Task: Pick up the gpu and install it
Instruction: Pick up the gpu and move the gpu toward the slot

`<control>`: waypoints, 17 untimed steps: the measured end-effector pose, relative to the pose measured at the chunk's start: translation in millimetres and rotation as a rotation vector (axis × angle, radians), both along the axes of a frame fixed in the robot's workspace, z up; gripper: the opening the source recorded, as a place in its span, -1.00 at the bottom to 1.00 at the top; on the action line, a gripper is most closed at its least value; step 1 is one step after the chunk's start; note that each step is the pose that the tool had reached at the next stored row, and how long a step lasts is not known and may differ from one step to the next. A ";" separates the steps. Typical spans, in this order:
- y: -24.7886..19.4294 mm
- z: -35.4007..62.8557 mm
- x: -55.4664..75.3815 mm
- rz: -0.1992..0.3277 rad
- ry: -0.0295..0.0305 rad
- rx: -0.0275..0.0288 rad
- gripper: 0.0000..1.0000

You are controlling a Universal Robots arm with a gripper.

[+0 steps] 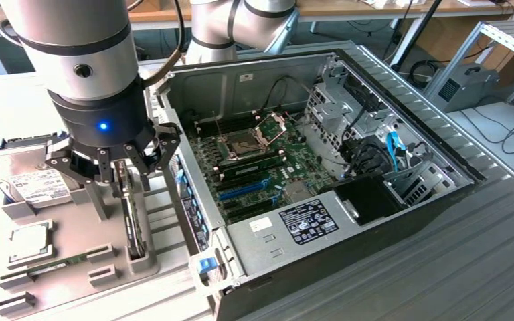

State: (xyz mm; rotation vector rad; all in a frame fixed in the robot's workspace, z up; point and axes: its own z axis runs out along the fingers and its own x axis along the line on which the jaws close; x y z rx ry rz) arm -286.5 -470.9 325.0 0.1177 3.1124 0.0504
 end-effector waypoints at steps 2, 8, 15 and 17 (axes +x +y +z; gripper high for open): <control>0.0 -0.7 0.0 0.000 0.0000 0.0000 -0.16; 0.0 -3.1 0.0 0.000 0.0000 0.0000 -0.16; 0.0 -5.9 0.0 0.000 0.0000 0.0000 -0.16; 0.0 -7.2 0.0 0.000 0.0000 0.0000 -0.16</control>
